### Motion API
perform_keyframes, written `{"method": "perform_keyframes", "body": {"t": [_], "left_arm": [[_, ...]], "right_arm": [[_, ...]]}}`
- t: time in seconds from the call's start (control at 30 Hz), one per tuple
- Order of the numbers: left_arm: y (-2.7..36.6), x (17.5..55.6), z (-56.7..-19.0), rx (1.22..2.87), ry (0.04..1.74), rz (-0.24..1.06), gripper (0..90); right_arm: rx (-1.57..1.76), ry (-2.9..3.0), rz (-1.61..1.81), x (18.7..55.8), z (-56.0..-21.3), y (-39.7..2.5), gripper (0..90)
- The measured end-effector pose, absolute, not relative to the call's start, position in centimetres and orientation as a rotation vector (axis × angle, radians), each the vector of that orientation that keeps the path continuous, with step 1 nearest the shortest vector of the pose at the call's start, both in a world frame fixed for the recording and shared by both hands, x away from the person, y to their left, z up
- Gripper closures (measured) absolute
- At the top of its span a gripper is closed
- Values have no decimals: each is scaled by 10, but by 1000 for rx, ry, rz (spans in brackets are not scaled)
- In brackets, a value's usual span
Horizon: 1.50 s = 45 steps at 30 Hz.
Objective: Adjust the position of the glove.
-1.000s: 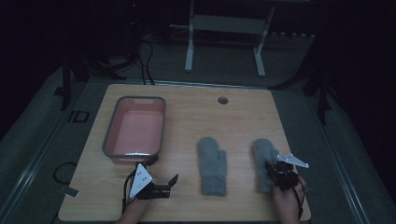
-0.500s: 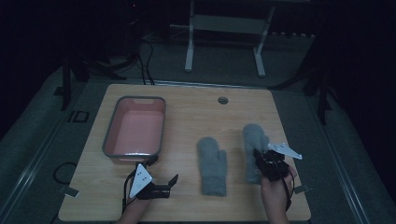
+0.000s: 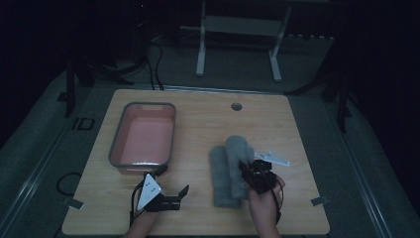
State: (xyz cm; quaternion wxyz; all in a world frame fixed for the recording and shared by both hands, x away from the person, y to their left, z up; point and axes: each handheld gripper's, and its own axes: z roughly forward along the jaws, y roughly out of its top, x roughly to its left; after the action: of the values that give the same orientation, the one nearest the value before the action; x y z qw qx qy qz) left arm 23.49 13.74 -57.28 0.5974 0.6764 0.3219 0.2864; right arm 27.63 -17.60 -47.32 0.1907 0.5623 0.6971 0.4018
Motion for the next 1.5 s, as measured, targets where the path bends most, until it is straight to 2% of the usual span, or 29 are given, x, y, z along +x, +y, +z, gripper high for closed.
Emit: {"method": "perform_keyframes", "body": {"t": [0.2,0.63,0.93,1.07,1.1,1.27,1.37,1.47,1.5], "left_arm": [[138,235,-573,1578,743,667,20],[138,235,-573,1579,742,666,20],[138,235,-573,1580,745,663,20],[138,235,-573,1582,744,663,20],[138,235,-573,1582,744,663,20],[138,236,-572,1591,749,667,20],[138,236,-572,1595,751,667,20],[136,237,-572,1609,758,667,20],[136,237,-572,1614,758,668,20]], "right_arm": [[1581,2009,1120,277,-483,-153,795],[1621,2059,1076,285,-513,-135,792],[1592,2073,1053,283,-529,-129,747],[1605,2080,1104,284,-530,-132,648],[1605,2080,1104,284,-530,-132,648],[1518,2120,1157,282,-514,-140,466],[1525,2145,1192,284,-506,-151,463],[1474,2174,1182,286,-500,-163,430],[1452,2172,1195,287,-498,-168,394]]}}
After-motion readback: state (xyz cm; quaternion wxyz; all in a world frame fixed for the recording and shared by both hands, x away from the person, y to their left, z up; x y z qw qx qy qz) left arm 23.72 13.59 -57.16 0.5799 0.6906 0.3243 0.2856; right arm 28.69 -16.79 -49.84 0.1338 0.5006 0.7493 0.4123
